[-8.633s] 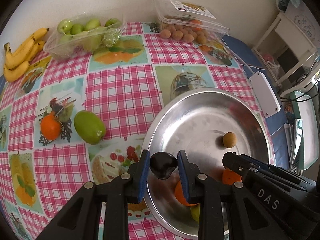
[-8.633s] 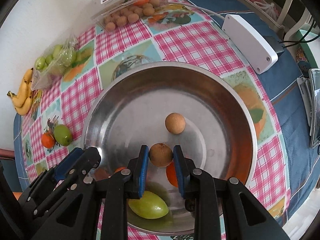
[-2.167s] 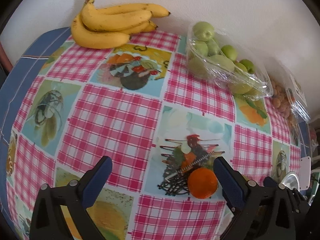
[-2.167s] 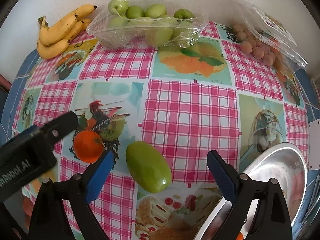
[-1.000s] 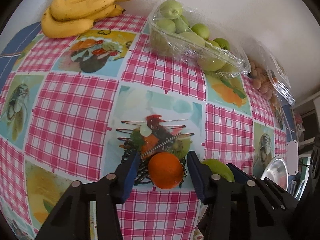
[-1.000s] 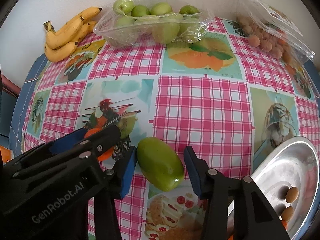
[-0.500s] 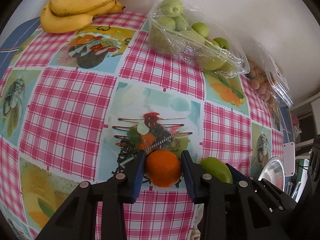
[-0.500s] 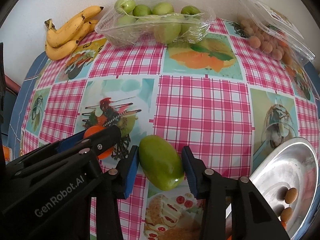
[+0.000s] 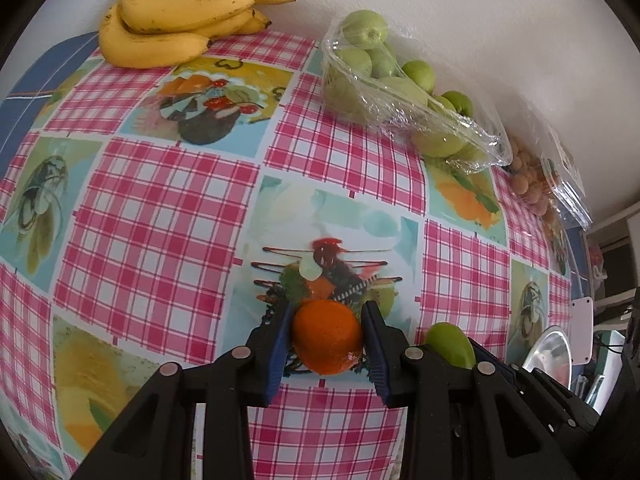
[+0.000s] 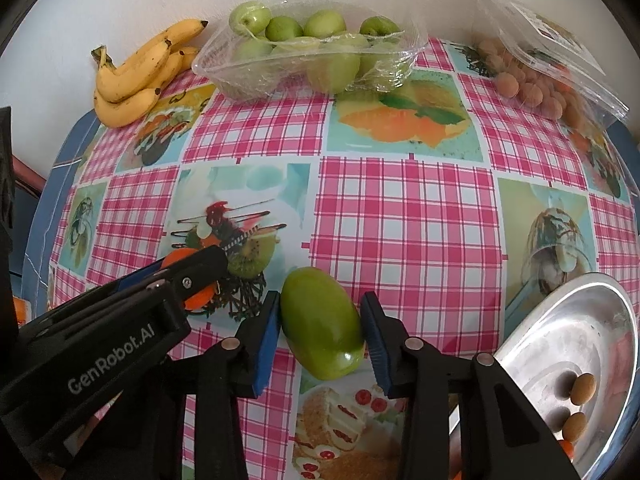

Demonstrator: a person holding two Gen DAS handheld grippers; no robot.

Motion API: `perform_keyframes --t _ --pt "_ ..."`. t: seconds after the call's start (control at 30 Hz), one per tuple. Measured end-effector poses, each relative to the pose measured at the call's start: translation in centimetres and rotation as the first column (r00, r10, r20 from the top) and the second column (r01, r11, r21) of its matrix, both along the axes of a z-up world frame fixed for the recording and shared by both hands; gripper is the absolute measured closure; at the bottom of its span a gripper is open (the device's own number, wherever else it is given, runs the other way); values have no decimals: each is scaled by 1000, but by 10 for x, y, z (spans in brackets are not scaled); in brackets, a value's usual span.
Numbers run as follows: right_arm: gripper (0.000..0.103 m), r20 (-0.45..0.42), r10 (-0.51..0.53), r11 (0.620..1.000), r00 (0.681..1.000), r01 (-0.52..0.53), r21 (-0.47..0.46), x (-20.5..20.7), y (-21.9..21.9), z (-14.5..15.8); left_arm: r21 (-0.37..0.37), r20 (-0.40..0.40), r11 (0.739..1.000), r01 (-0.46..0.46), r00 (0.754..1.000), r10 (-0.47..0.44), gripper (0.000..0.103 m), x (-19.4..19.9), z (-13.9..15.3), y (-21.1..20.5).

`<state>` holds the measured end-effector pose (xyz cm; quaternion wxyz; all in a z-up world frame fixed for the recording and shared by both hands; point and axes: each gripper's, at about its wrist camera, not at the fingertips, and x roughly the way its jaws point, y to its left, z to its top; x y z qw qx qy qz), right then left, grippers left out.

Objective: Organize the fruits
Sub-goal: 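Lift and carry the tangerine and green pear over the steel plate with both tools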

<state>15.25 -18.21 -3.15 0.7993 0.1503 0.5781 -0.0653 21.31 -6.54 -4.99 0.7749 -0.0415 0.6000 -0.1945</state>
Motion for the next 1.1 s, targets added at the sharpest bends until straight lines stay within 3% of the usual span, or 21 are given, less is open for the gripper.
perform_keyframes --t 0.53,1.1 --pt "63 90 -7 1000 996 8 -5 -10 0 41 -45 67 999 -21 997 24 65 4 48 8" --pt "63 89 -118 992 989 120 -22 -45 -37 74 -45 126 998 32 992 -27 65 -21 94 -2"
